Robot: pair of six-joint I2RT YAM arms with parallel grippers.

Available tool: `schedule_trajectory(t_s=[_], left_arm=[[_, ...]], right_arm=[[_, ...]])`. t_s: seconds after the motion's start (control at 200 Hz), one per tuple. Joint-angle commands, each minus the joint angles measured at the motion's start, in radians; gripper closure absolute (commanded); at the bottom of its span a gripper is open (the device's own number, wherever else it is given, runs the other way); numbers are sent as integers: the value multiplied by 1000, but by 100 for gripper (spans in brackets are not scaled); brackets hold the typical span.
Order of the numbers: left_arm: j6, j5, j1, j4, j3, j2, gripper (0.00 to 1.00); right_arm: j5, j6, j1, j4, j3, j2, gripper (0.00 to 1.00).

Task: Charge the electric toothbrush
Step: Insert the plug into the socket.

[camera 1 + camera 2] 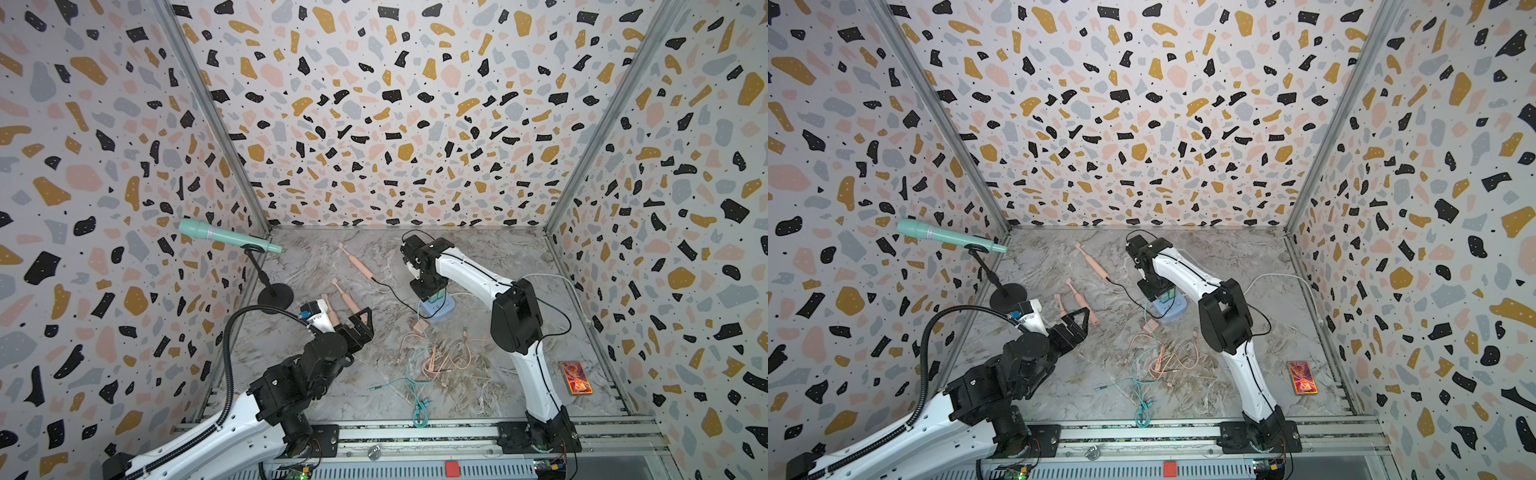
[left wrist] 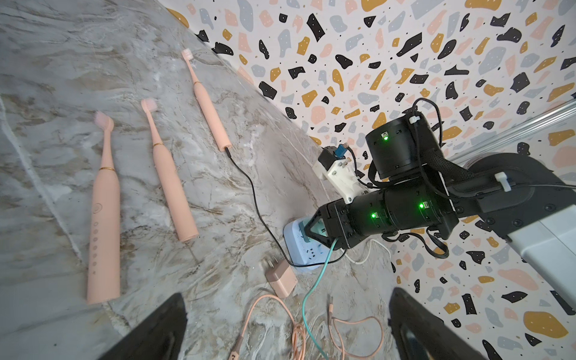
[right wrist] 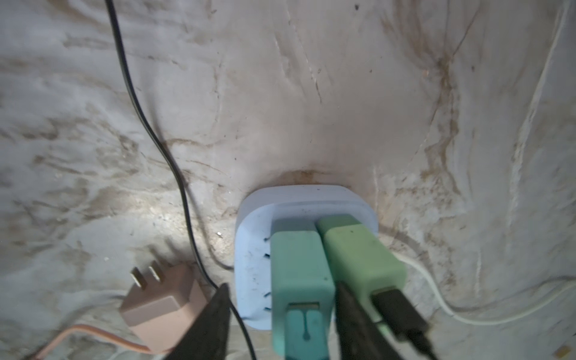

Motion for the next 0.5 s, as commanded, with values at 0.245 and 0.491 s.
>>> schedule_trajectory(t_s=[0.245,0.491], left_arm=[[15,12,5,49,40,20,1],[38,-17,5,17,55,17,1]], right_arm=[[-12,13,21,-12,75,-162,23],[-26,52,54,19,64,-276,28]])
